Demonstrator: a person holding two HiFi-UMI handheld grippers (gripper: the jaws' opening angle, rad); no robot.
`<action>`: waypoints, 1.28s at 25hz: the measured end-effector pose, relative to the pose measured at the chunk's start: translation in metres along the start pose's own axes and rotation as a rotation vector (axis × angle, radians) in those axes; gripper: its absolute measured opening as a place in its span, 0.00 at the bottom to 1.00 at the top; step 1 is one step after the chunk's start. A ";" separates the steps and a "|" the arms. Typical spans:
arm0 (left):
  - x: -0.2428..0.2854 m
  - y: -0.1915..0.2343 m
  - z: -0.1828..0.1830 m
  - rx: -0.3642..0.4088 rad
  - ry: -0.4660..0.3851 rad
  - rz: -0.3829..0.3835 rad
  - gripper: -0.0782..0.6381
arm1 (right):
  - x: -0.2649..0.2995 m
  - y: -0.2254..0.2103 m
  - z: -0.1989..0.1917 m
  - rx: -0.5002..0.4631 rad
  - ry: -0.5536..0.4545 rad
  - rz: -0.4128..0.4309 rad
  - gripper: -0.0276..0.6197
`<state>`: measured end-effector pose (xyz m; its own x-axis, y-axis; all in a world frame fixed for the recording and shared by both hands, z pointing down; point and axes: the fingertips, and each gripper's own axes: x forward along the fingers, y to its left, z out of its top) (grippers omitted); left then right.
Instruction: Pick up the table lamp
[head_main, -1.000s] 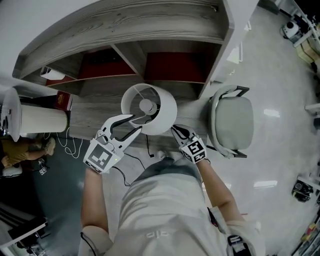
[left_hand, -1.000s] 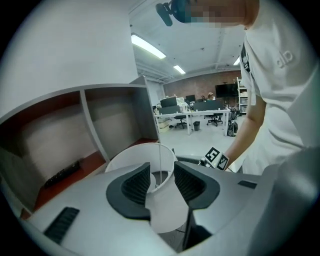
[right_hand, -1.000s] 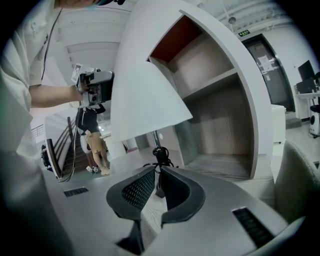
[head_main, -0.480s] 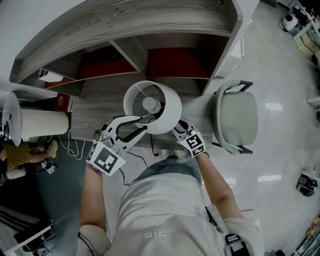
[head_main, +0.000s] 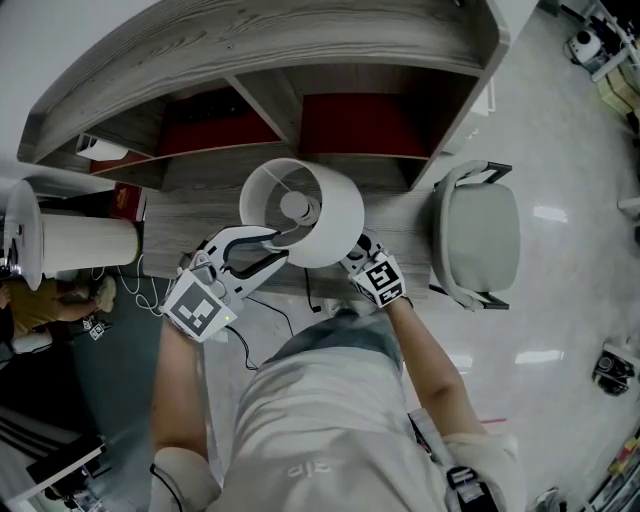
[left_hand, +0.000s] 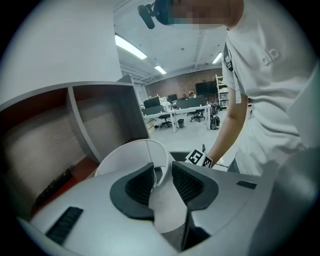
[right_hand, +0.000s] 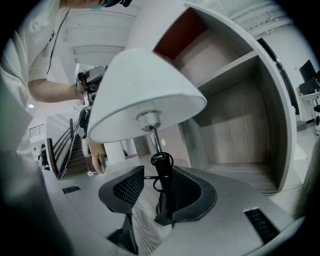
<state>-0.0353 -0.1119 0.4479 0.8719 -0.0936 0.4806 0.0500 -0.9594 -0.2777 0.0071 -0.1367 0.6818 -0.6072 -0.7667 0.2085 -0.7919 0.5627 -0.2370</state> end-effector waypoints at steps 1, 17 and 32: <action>-0.004 0.001 -0.002 -0.006 -0.006 0.000 0.29 | 0.004 0.001 0.002 -0.004 -0.002 0.004 0.33; -0.056 0.010 -0.049 -0.228 -0.029 0.076 0.28 | 0.076 0.026 0.013 -0.203 0.049 0.121 0.47; -0.078 0.021 -0.076 -0.302 -0.056 0.142 0.28 | 0.110 0.021 0.011 -0.344 0.121 0.105 0.47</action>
<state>-0.1394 -0.1450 0.4673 0.8856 -0.2257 0.4059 -0.2135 -0.9740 -0.0758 -0.0761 -0.2128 0.6892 -0.6731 -0.6690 0.3152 -0.6880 0.7228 0.0649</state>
